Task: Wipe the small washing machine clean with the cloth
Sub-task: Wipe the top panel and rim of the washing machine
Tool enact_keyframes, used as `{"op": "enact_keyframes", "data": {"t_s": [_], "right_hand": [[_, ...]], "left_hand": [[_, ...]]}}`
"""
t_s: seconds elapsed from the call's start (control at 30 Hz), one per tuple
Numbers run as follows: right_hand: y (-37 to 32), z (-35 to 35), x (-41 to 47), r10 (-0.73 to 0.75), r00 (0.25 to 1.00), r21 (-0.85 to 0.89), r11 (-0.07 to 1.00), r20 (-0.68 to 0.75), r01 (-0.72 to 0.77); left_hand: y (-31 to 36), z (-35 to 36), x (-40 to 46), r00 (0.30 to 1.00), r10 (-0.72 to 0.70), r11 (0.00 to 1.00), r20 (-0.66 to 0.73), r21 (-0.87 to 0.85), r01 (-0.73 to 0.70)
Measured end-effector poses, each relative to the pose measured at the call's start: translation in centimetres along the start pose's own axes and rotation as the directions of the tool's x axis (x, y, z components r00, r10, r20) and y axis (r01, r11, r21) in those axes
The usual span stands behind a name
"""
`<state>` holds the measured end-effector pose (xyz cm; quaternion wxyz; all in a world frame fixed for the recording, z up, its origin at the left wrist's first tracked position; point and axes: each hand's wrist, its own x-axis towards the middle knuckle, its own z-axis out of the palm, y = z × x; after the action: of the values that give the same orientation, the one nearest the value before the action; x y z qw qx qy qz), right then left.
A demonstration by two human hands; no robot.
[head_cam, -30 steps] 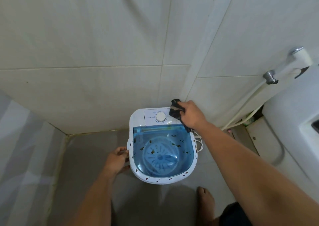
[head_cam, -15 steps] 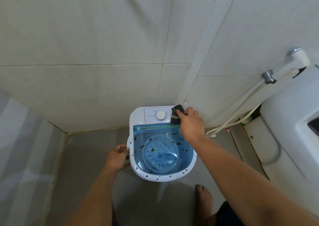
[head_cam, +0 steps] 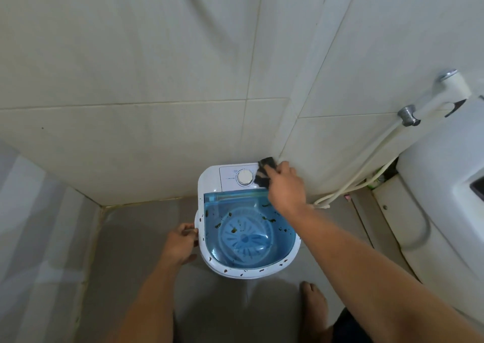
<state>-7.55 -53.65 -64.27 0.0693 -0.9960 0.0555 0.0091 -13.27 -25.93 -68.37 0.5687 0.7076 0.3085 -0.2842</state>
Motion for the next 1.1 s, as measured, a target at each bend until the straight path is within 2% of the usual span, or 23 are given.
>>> {"op": "enact_keyframes", "data": {"t_s": [0.1, 0.17, 0.23, 0.27, 0.33, 0.4, 0.5, 0.57, 0.63, 0.7, 0.77, 0.8, 0.87, 1.0, 1.1], "right_hand": [[0.9, 1.2, -2.9, -0.245, 0.969, 0.061, 0.968, 0.015, 0.243], [2.3, 0.5, -2.2, -0.301, 0.948, 0.224, 0.936, 0.102, 0.273], [3.6, -0.7, 0.3, -0.254, 0.956, 0.317, 0.927, 0.144, 0.198], [4.2, -1.1, 1.8, -0.171, 0.979, 0.314, 0.941, 0.113, 0.128], [5.2, -1.4, 3.7, -0.011, 0.998, 0.257, 0.966, 0.060, -0.004], [4.6, -1.0, 3.1, 0.021, 0.997, 0.174, 0.984, 0.076, -0.034], [2.4, 0.6, -0.8, -0.160, 0.987, 0.079, 0.984, 0.018, 0.158], [1.5, 0.8, -3.0, -0.343, 0.938, 0.062, 0.939, 0.056, 0.340], [1.6, -0.1, -2.6, -0.402, 0.906, 0.109, 0.914, 0.135, 0.390], [2.3, -1.6, -0.3, -0.336, 0.935, 0.141, 0.937, 0.116, 0.319], [3.9, -2.6, 2.4, -0.158, 0.987, 0.155, 0.976, 0.015, 0.154], [4.8, -2.6, 3.3, -0.067, 0.998, 0.159, 0.985, 0.009, 0.064], [5.8, -1.7, 3.7, 0.027, 0.995, 0.165, 0.985, 0.100, -0.043], [8.1, 0.2, 0.8, 0.057, 0.988, 0.204, 0.975, 0.141, -0.086], [11.1, -0.4, -0.7, 0.046, 0.966, 0.089, 0.994, 0.255, -0.071]], "left_hand": [[0.0, -0.1, 0.0, 1.000, -0.003, 1.000, 0.017, -0.001, 0.003], [0.0, -0.1, -0.1, 1.000, -0.005, 1.000, 0.020, -0.003, 0.005], [0.0, 0.0, -0.2, 1.000, -0.004, 1.000, 0.020, -0.005, 0.004], [-0.1, 0.1, -0.2, 1.000, -0.003, 1.000, 0.017, -0.008, 0.003], [-0.1, 0.2, -0.2, 1.000, -0.004, 1.000, 0.006, -0.012, 0.004], [0.0, 0.2, -0.3, 1.000, -0.011, 1.000, -0.004, -0.016, 0.011], [0.1, 0.0, -0.4, 1.000, -0.023, 0.999, 0.003, -0.022, 0.023], [0.2, -0.1, -0.5, 1.000, -0.027, 0.999, 0.005, -0.030, 0.027], [0.3, -0.1, -0.6, 0.999, -0.031, 0.999, 0.010, -0.035, 0.031], [0.3, 0.1, -0.8, 0.999, -0.032, 0.999, 0.007, -0.038, 0.032], [0.3, 0.2, -0.9, 1.000, -0.030, 0.999, -0.003, -0.043, 0.030], [0.3, 0.2, -0.9, 1.000, -0.030, 0.999, -0.008, -0.045, 0.030], [0.3, 0.2, -0.7, 0.999, -0.031, 0.999, -0.018, -0.041, 0.031], [0.4, 0.2, -0.6, 0.999, -0.036, 0.998, -0.015, -0.051, 0.035], [0.4, 0.1, -0.5, 0.999, -0.053, 0.997, 0.001, -0.061, 0.053]]}}
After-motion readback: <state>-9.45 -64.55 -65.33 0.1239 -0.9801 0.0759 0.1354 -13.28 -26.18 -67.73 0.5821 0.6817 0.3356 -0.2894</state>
